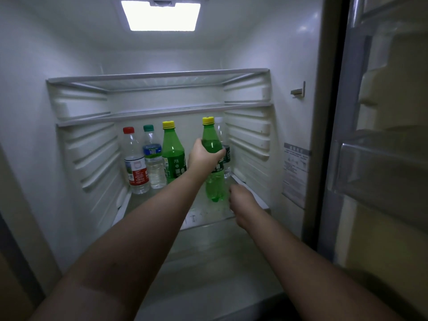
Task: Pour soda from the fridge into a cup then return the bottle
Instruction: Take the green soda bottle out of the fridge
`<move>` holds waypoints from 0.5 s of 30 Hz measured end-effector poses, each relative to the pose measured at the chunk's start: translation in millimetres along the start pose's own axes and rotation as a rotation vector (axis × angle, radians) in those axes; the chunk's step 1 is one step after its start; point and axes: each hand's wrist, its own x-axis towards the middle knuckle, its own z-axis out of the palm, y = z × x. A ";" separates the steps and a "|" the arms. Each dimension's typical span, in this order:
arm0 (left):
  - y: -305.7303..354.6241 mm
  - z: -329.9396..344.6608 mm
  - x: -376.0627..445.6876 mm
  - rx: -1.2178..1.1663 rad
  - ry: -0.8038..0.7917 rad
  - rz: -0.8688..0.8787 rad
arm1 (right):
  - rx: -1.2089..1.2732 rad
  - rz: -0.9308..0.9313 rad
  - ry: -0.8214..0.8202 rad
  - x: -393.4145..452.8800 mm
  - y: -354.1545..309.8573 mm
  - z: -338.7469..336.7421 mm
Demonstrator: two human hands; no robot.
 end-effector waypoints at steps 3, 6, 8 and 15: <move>0.9 -2.1 -11.5 -0.003 -0.008 0.065 | 0.162 0.004 0.000 -5.4 -4.1 -3.5; 6.4 -8.5 -23.0 -0.007 -0.012 0.109 | 0.269 0.023 -0.013 -12.9 -6.4 -7.0; 12.8 -13.3 -30.7 0.001 -0.019 0.101 | 0.296 0.030 -0.038 -20.4 -6.2 -9.1; 24.5 -33.3 -60.3 -0.013 -0.064 0.088 | 0.381 0.146 -0.065 -49.9 -2.9 -12.0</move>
